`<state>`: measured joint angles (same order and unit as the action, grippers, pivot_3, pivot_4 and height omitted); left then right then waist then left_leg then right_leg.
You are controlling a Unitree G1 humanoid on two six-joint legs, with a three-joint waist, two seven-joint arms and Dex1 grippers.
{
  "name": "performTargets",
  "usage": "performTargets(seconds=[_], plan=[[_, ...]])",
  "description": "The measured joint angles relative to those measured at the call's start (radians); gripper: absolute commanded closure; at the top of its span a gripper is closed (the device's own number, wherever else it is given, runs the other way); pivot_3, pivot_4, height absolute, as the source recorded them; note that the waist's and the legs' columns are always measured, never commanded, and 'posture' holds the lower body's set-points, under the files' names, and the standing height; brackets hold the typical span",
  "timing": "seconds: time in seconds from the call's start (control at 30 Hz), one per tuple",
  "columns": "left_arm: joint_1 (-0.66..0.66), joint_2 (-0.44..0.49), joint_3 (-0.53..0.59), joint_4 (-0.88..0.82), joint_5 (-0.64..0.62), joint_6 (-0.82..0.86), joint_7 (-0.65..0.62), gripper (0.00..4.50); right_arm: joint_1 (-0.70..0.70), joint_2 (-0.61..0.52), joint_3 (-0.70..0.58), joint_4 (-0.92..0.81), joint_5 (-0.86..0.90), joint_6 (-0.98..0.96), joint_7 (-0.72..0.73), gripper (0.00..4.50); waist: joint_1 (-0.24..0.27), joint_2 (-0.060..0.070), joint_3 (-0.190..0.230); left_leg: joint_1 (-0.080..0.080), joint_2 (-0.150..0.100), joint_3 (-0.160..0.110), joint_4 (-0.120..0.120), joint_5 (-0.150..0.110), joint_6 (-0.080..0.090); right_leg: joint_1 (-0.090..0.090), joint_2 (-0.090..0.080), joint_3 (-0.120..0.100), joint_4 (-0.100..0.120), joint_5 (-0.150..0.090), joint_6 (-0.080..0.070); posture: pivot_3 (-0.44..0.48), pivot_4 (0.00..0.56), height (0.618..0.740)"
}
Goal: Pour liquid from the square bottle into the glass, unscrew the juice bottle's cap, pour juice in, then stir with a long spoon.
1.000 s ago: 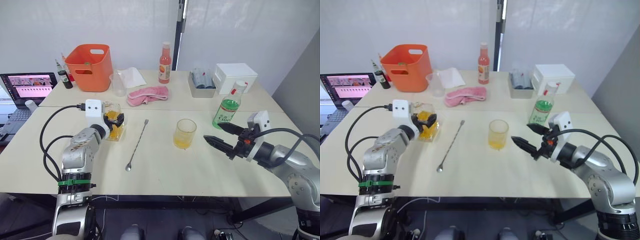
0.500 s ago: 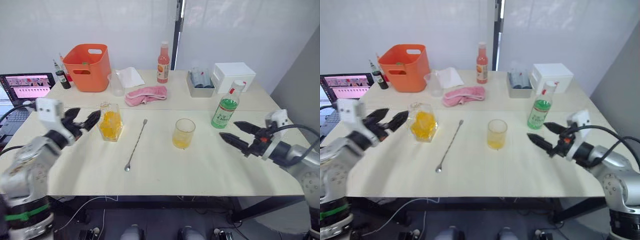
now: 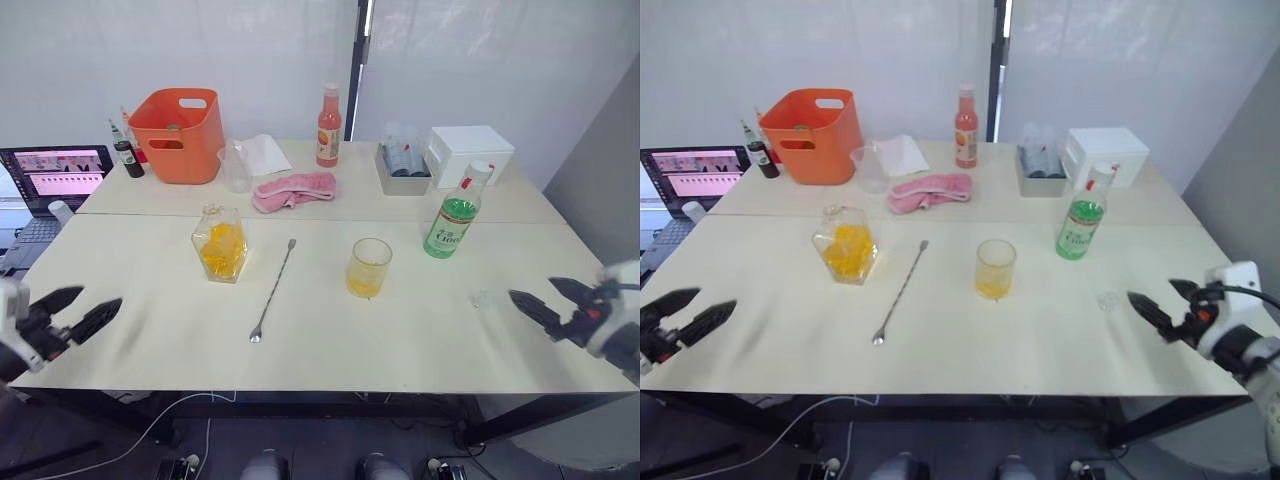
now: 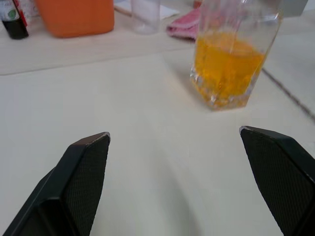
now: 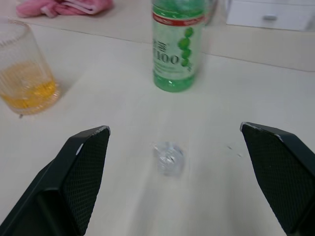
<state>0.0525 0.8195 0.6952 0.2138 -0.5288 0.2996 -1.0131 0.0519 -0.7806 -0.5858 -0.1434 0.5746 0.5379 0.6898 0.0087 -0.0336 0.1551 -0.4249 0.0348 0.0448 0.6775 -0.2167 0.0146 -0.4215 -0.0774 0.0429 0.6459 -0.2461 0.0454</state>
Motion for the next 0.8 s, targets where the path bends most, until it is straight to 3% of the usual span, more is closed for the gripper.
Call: performTargets(seconds=[0.17,0.47,0.67,0.8], plan=[[0.003,0.002,-0.003,0.113,0.014,-0.081,-0.053,0.04,0.056,0.000,-0.065,0.007,-0.009,-0.034,0.007,0.00,-0.001,0.000,0.000,0.001,0.003,0.001,0.000,0.000,0.000,0.000,0.000,0.000,0.000,0.000,-0.001,0.000,0.150,0.715],[0.000,-0.004,-0.048,0.077,0.007,-0.094,-0.083,0.04,0.045,0.024,-0.049,-0.030,-0.005,-0.044,-0.014,0.00,-0.004,0.000,0.000,0.001,0.005,0.002,0.000,0.000,0.000,0.000,0.000,0.000,0.000,-0.001,-0.001,0.000,0.150,0.715],[0.045,-0.066,-0.134,-0.224,-0.100,0.057,-0.064,0.04,-0.166,0.072,0.088,-0.100,-0.002,0.068,-0.162,0.00,-0.016,0.000,0.000,0.001,0.007,0.002,0.000,0.000,0.000,0.000,0.001,0.001,0.001,0.000,-0.001,0.000,0.150,0.715],[0.039,-0.106,-0.212,-0.446,-0.202,0.176,-0.004,0.04,-0.355,0.100,0.184,-0.054,-0.012,0.114,-0.231,0.00,-0.021,0.000,0.000,0.001,0.006,0.002,0.000,0.000,0.000,0.000,0.001,0.001,0.001,0.000,-0.001,0.000,0.150,0.715]])
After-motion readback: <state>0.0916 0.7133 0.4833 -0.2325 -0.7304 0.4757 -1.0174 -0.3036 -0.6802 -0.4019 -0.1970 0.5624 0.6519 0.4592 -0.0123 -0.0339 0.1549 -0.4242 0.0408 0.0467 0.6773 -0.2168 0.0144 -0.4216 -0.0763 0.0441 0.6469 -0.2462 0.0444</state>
